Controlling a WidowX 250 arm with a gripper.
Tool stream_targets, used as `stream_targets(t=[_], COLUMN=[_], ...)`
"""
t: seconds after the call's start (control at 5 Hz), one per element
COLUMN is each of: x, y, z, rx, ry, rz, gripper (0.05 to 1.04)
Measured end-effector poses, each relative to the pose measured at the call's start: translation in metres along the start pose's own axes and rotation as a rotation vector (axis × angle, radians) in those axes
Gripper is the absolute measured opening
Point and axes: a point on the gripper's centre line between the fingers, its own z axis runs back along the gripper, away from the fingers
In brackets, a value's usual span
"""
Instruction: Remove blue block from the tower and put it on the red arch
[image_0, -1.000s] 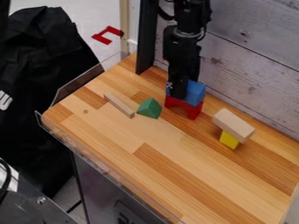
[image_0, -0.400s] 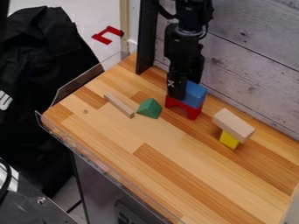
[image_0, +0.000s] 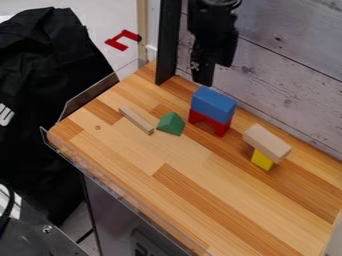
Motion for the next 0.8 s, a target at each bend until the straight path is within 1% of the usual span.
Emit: stream_targets(t=[0.2,0.4,0.6,0.8], x=[-0.026,-0.07,-0.103,-0.117], y=[0.023,0.064,0.096,0.114], z=[0.014,0.024,0.024,0.014], rx=[-0.007,-0.039,-0.001,0.012], ry=[0.011,0.004,0.026,0.052], rz=[-0.242,-0.495,-0.736,-0.971], gripper=[1.001,1.001,1.001,1.001])
